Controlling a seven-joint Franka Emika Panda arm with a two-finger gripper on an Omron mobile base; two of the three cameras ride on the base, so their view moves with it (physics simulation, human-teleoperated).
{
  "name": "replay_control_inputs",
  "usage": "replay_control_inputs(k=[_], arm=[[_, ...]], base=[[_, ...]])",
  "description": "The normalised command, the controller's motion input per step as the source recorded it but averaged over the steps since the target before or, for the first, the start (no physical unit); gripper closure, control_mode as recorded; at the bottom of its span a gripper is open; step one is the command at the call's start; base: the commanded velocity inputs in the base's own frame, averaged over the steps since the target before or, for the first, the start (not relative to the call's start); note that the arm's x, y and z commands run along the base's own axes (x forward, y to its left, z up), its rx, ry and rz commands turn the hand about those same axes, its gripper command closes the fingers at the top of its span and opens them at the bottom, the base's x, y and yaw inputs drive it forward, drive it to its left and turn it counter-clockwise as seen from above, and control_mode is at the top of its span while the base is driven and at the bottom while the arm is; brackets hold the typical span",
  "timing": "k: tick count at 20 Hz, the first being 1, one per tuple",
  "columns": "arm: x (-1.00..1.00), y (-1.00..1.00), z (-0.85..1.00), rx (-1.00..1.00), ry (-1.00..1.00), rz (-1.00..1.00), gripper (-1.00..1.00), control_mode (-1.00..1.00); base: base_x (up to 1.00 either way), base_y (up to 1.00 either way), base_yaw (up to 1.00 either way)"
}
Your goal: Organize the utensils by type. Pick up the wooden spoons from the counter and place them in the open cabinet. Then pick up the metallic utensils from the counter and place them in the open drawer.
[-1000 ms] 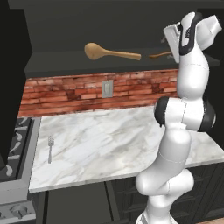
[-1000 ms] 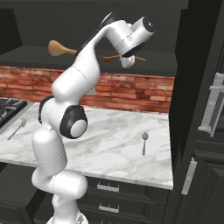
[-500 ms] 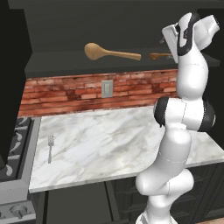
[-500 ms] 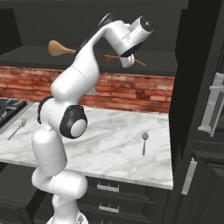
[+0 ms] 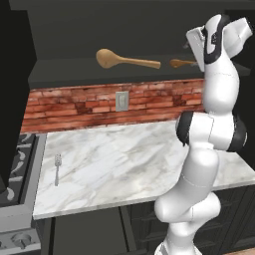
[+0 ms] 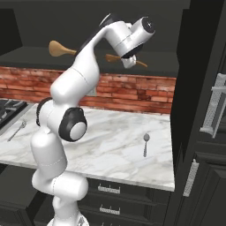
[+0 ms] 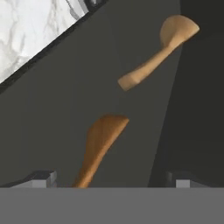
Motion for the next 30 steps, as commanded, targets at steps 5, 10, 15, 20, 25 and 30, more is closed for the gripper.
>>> replay_control_inputs(k=[5, 10, 15, 20, 25, 30], arm=[[-0.47, 0.0, 0.0, 0.0, -0.05, 0.0, -1.0, -1.0], [-0.51, 0.0, 0.01, 0.0, -0.01, 0.0, -1.0, -1.0], [-0.63, 0.0, 0.0, 0.0, 0.0, 0.0, -1.0, -1.0], [-0.77, 0.03, 0.0, 0.0, 0.0, -0.02, -1.0, -1.0], [-0.85, 0.22, -0.02, 0.0, 0.0, -0.23, -1.0, -1.0], [-0.83, 0.24, -0.07, 0.03, 0.02, -0.35, -1.0, -1.0]], base=[[0.0, 0.0, 0.0], [0.0, 0.0, 0.0], [0.0, 0.0, 0.0], [0.0, 0.0, 0.0], [0.0, 0.0, 0.0], [0.0, 0.0, 0.0]])
